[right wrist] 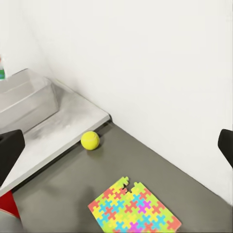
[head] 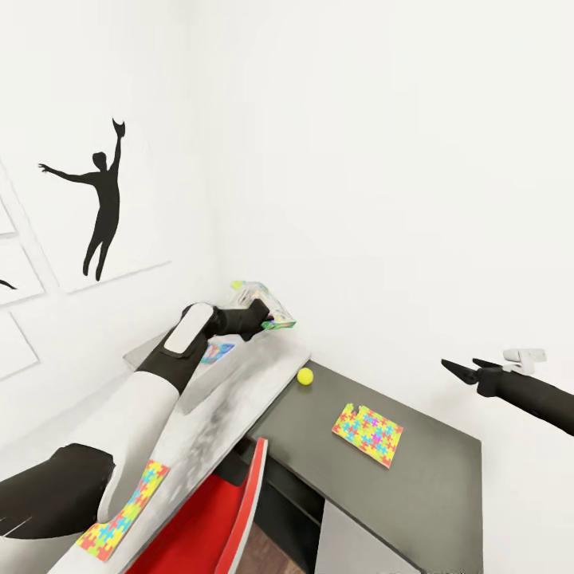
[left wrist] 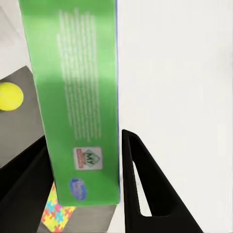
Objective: Put all the toys in the child's room - the three board games (two on the bed and one on the table), the two jigsaw puzzles on the table, and the tennis ball on the table - inside the toy box on the table in the child's room.
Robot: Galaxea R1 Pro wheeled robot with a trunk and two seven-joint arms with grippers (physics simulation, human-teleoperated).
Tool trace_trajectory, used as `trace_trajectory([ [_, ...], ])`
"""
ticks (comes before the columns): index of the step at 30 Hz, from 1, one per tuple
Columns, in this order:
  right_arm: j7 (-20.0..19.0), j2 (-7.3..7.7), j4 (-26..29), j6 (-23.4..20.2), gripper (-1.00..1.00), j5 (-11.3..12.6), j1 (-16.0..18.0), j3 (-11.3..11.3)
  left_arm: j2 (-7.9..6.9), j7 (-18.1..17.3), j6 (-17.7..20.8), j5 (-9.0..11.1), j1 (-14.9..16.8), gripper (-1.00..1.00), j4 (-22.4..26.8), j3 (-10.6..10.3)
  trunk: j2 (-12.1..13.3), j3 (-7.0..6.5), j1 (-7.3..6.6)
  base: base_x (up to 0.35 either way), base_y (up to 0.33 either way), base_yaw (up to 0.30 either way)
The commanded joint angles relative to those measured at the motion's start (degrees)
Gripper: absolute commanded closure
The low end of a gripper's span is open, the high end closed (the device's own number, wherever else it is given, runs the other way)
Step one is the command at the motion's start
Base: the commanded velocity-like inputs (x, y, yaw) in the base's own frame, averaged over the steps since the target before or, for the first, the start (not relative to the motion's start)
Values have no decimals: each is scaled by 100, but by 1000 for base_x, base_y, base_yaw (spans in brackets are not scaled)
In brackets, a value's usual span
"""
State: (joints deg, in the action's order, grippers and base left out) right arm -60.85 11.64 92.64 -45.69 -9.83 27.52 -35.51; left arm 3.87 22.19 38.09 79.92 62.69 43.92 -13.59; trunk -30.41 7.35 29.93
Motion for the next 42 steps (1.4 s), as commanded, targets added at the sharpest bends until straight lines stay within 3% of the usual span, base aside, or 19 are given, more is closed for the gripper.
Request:
trace_trajectory([
  [1,-59,-2,6,-28,-100,-56,7,-8,-69,67,34,91,-60,100,238,-9,-12,12,2,0,0,-86],
  [4,-59,-3,7,-27,-100,-55,2,-8,-171,79,93,121,-183,100,554,87,-12,12,2,0,0,-45],
  [6,-59,-3,7,-22,-100,-54,-2,-8,-251,117,201,194,-327,100,820,316,-12,12,2,0,0,-18],
  [10,-59,-3,4,-21,-100,-54,-6,-8,-364,282,318,232,-525,100,1254,536,-12,12,2,0,0,-8],
  [13,-59,-3,5,-20,-100,-54,-13,-8,-559,536,449,263,-748,100,1874,839,-12,12,2,0,0,-3],
  [18,-59,-3,7,-18,-100,-54,-17,-8,-718,782,659,271,-977,100,2361,1249,-12,12,2,0,0,-1],
  [19,-59,-3,6,-14,-100,-54,-18,-8,-849,895,739,272,-1070,100,2479,1482,-12,12,2,0,0,0],
  [21,-59,-3,7,-12,-100,-54,-19,-7,-1010,933,767,275,-1132,100,2518,1574,-12,12,2,0,0,0],
  [22,-59,-3,3,-15,-100,-56,-19,-8,-1208,962,787,324,-1243,100,2573,1642,-12,12,2,0,0,0],
  [27,-146,-8,2,-12,-100,-58,-26,-7,-1407,983,790,528,-1305,100,2733,1656,-12,12,2,56,0,0],
  [42,-298,-4,7,-19,-100,-55,-11,-19,-1447,988,795,582,-1312,100,2811,1670,-12,-5,2,72,2,-156],
])
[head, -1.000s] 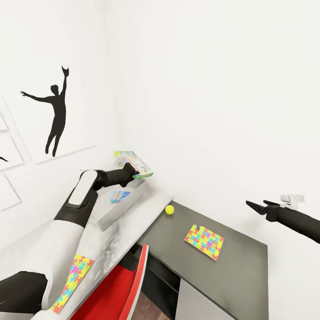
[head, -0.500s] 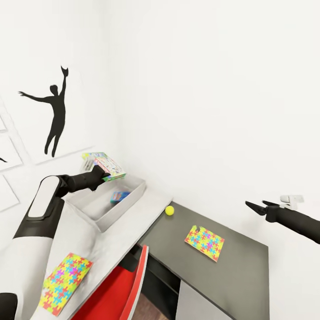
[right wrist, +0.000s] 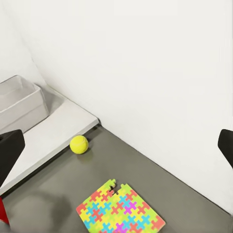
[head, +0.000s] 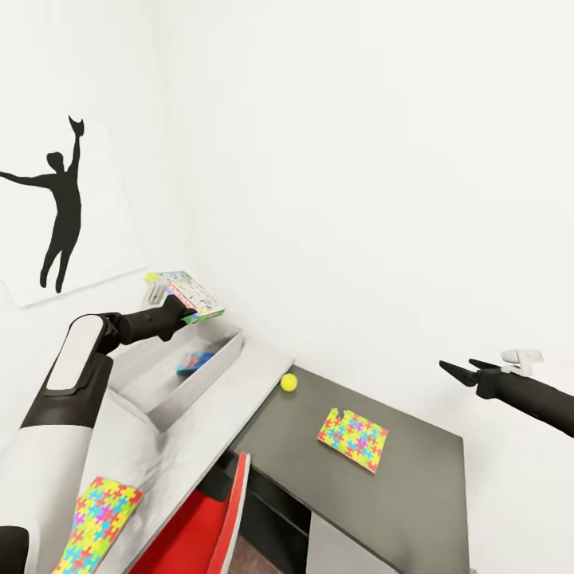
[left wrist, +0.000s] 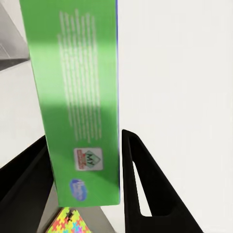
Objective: Put all the toys in the child's room - the three board games (two on the bed and one on the table), the two jigsaw puzzles on the table, and the tennis ball on the table - inside the toy box on the table in the child's room.
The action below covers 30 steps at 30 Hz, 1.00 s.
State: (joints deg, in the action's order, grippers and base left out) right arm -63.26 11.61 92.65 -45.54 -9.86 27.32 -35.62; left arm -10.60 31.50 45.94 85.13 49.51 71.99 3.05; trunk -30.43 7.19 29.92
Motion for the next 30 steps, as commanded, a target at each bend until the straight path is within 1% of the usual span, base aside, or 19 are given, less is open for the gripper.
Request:
trace_trajectory([
  [1,-58,-1,7,-34,-100,-52,10,-9,-1,58,10,62,6,100,6,7,-11,11,3,95,98,-28],
  [4,-61,-1,7,-34,-100,-52,7,-11,-3,58,11,60,3,100,8,4,-11,11,3,220,168,-9],
  [7,-63,-1,7,-34,-100,-52,8,-13,12,58,5,31,4,100,7,-36,-11,11,3,179,72,-136],
  [10,-63,3,6,-35,-100,-53,22,-16,9,58,9,44,4,100,19,-38,-11,11,3,35,14,-183],
  [13,-64,0,6,-34,-100,-52,20,-68,6,58,11,46,-11,100,21,-29,-11,11,3,12,5,-69],
  [17,-62,-1,4,-35,-100,-52,16,-113,4,59,11,47,-53,100,68,-20,-11,11,3,75,1,-20],
  [23,-64,-1,4,-32,-100,-51,2,-120,5,59,11,45,-82,100,109,-13,-11,11,3,225,0,-4],
  [30,-80,-3,6,-33,-100,-51,-1,-120,-3,59,11,38,-187,100,100,8,-11,11,3,47,0,0],
])
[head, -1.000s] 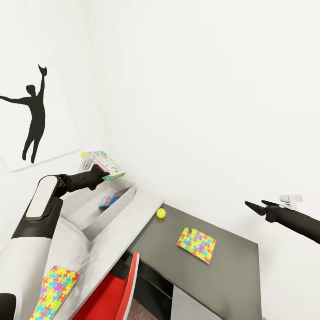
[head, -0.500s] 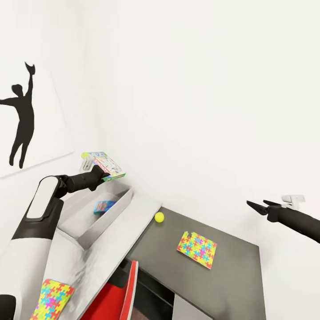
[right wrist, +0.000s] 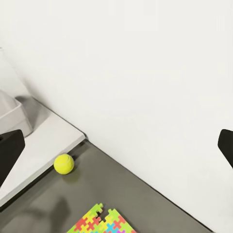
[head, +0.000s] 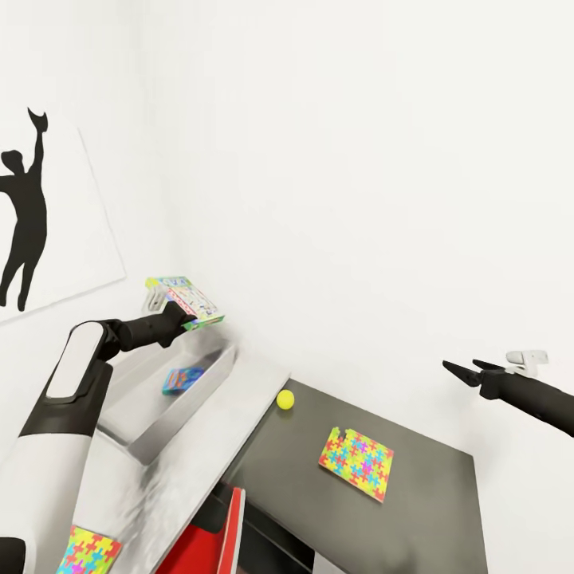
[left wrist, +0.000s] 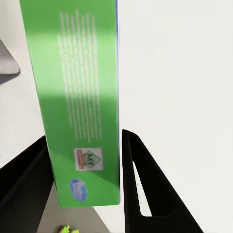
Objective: Put all the toys in the child's room - the three board games (two on the bed and one on the table), the two jigsaw puzzles on the table, and the tennis ball on the table - inside the toy box on the table in the child's room.
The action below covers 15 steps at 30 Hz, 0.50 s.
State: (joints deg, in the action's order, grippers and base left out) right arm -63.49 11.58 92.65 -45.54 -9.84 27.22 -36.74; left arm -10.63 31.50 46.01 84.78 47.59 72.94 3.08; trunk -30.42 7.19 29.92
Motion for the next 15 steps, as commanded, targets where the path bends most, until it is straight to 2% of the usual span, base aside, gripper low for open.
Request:
trace_trajectory([
  [1,-65,0,4,-34,-100,-53,11,-10,0,58,5,73,6,100,-7,6,-11,11,3,7,0,0],
  [5,-103,1,5,-34,-100,-53,19,-9,0,58,5,76,34,100,-44,10,-11,11,3,2,0,0],
  [8,-111,2,6,-34,-100,-53,14,-9,-161,65,-9,73,15,100,-164,23,-11,11,3,0,0,0],
  [11,-111,-3,7,-34,-100,-53,12,-9,-225,66,-23,71,10,100,-201,25,-11,11,3,0,0,0],
  [15,-111,-3,7,-34,-100,-53,8,-9,-416,70,-64,66,-13,100,-231,24,-11,11,3,0,0,0],
])
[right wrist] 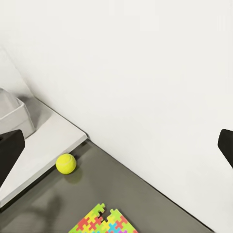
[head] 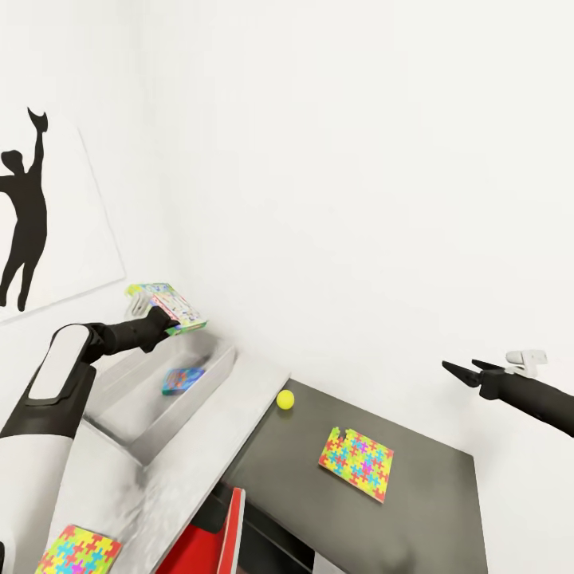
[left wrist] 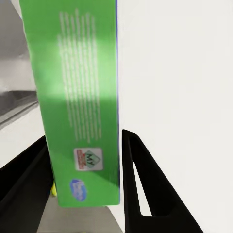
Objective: Put all the toys in the child's room - the three board games (two on the bed and one on the table), the two jigsaw puzzles on the table, and the tennis ball on the table - inside the toy box on the table in the child's room.
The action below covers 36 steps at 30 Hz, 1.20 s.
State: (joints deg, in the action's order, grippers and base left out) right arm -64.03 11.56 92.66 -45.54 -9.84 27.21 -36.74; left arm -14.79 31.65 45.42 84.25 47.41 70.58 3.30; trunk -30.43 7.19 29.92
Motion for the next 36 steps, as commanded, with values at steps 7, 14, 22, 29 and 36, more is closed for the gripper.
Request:
trace_trajectory([
  [7,-64,-16,6,-27,-100,-53,3,-7,-282,-4,-237,111,-211,100,-396,3,-11,11,3,0,0,0],
  [14,-66,-45,6,-25,-100,-53,-8,14,-492,-922,-689,75,-739,100,-975,-5,-11,11,3,0,0,0],
  [22,-66,-52,6,-23,-100,-53,-14,25,-786,-1742,-853,108,-957,100,-1405,-5,-11,11,3,0,0,0],
  [29,-66,-44,6,-23,-100,-53,-14,16,-825,-1764,-831,115,-951,100,-1514,0,-11,15,3,0,0,0],
  [36,-66,-36,4,-24,-100,-53,-14,10,-862,-1747,-811,117,-905,100,-1766,-2,-11,60,3,0,0,0],
])
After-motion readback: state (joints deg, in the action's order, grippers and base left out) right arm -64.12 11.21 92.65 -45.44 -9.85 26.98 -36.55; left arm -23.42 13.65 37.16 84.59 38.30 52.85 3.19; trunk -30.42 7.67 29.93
